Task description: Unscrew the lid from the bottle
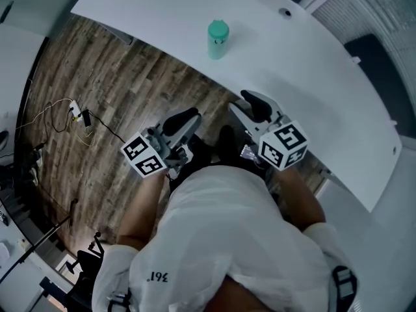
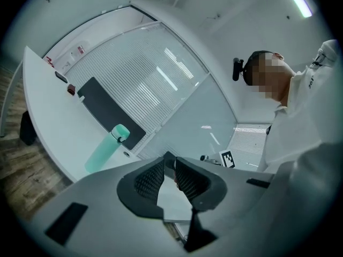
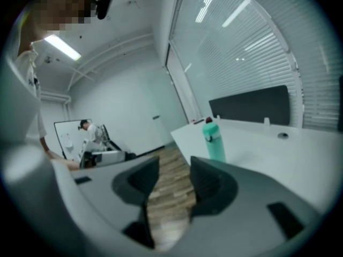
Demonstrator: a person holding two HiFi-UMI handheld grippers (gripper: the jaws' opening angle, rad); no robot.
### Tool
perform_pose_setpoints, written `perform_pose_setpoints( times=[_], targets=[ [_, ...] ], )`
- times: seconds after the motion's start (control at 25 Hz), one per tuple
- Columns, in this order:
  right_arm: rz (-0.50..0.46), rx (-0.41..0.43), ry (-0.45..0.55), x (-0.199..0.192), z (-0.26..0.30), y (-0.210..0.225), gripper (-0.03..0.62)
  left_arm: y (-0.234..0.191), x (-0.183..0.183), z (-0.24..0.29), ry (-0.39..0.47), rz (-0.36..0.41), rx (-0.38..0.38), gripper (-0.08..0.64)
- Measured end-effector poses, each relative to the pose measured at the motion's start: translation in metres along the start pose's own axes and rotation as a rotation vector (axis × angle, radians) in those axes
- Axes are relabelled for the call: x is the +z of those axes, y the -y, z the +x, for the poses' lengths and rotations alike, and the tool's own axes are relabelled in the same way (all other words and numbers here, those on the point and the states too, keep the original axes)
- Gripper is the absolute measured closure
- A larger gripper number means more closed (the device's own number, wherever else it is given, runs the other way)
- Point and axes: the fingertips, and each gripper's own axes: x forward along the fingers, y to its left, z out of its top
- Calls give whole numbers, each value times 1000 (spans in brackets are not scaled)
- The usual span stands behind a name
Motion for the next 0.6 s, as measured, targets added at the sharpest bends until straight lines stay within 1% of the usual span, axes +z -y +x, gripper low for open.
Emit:
perform_pose_setpoints(
  times=[0.36, 0.48, 0.6],
  targets=[
    [-63, -30, 39, 39, 38, 28, 403, -45, 23, 36, -30, 92, 21, 485],
    [-79, -38, 37, 46, 50, 35, 403, -61, 27, 48, -44, 125, 43, 485],
    [-98, -52, 32, 52, 62, 46, 403, -80, 31, 59, -58, 170, 80, 485]
  ],
)
